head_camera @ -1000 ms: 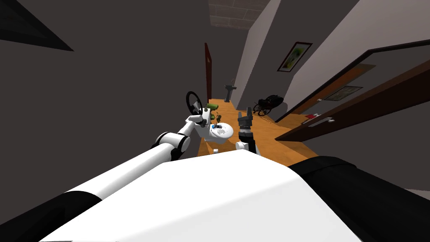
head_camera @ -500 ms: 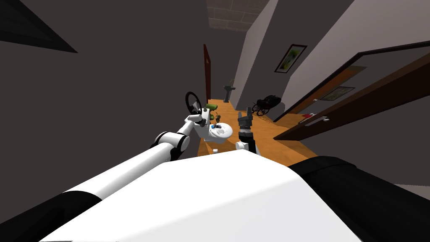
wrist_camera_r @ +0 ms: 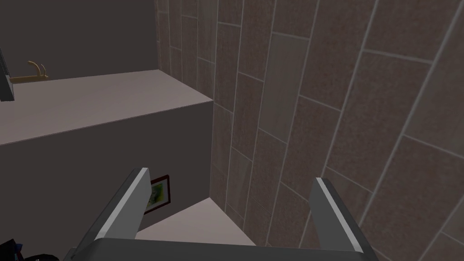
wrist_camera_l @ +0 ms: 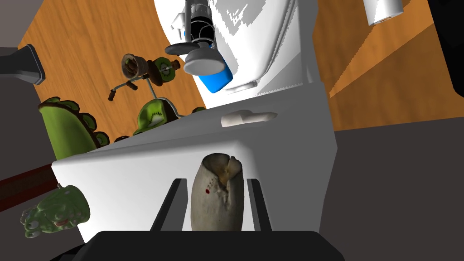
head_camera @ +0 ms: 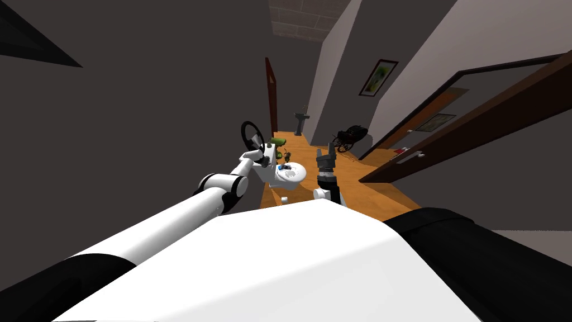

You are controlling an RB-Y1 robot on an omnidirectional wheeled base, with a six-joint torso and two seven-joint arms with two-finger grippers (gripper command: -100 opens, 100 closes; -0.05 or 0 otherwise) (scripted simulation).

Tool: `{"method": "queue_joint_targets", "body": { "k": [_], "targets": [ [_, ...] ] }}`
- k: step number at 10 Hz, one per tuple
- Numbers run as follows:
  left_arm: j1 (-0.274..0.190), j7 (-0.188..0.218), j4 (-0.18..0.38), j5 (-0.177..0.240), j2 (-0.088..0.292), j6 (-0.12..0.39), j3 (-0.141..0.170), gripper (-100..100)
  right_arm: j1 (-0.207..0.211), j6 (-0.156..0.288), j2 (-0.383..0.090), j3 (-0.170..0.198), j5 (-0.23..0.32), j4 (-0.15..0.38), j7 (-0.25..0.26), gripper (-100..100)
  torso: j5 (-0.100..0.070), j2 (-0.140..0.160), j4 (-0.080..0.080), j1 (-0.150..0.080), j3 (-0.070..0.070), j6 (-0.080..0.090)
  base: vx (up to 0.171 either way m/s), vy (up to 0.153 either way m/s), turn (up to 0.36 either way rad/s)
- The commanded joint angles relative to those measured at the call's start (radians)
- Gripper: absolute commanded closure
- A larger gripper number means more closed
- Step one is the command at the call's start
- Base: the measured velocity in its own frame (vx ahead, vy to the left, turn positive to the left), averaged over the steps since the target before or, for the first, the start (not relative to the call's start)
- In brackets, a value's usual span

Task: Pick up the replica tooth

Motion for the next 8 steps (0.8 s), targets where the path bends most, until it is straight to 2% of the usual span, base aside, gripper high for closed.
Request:
{"method": "queue_joint_targets", "body": {
  "k": [1,2,3,4,5,6,7,8],
  "targets": [
    [-0.020,-0.034,0.035,0.003,0.022,0.000,0.039,100,0.000,0.000,0.000,0.000,0.000,0.000,0.000,0,0.000,0.000,0.000,0.000,0.000,0.000,-0.038,-0.044,-0.077],
    [-0.028,-0.054,0.049,0.004,0.037,0.002,0.064,100,0.000,0.000,0.000,0.000,0.000,0.000,0.000,0,0.000,0.000,0.000,0.000,0.000,0.000,-0.045,-0.051,-0.072],
    [-0.028,-0.054,0.049,0.004,0.037,0.002,0.064,100,0.000,0.000,0.000,0.000,0.000,0.000,0.000,0,0.000,0.000,0.000,-0.001,0.000,0.000,-0.036,-0.034,-0.012],
    [-0.036,-0.075,0.064,0.004,0.051,0.004,0.089,100,0.000,0.000,0.000,0.000,0.000,0.000,0.000,0,0.000,0.000,0.000,0.000,0.000,0.000,-0.034,-0.032,-0.051],
    [-0.036,-0.075,0.064,0.004,0.051,0.004,0.089,100,0.000,0.000,0.000,0.000,0.000,0.000,0.000,0,0.000,0.000,0.000,0.000,0.000,0.000,-0.023,-0.019,-0.019],
    [-0.044,-0.095,0.078,0.005,0.065,0.006,0.114,100,0.000,0.000,0.000,0.000,0.000,0.000,0.000,0,0.000,-0.001,0.000,0.001,-0.001,0.000,-0.023,-0.023,-0.051],
    [-0.032,-0.081,0.059,0.003,0.057,0.010,0.100,100,0.000,0.000,0.000,0.000,0.000,0.000,0.000,0,0.000,-0.001,0.000,0.001,-0.001,0.000,-0.012,-0.011,-0.006],
    [-0.032,-0.084,0.060,0.003,0.058,0.010,0.102,0,0.000,0.000,0.000,0.000,0.000,0.000,0.000,0,0.000,-0.002,0.000,0.001,-0.001,0.000,0.000,0.000,0.000]
  ]
}}
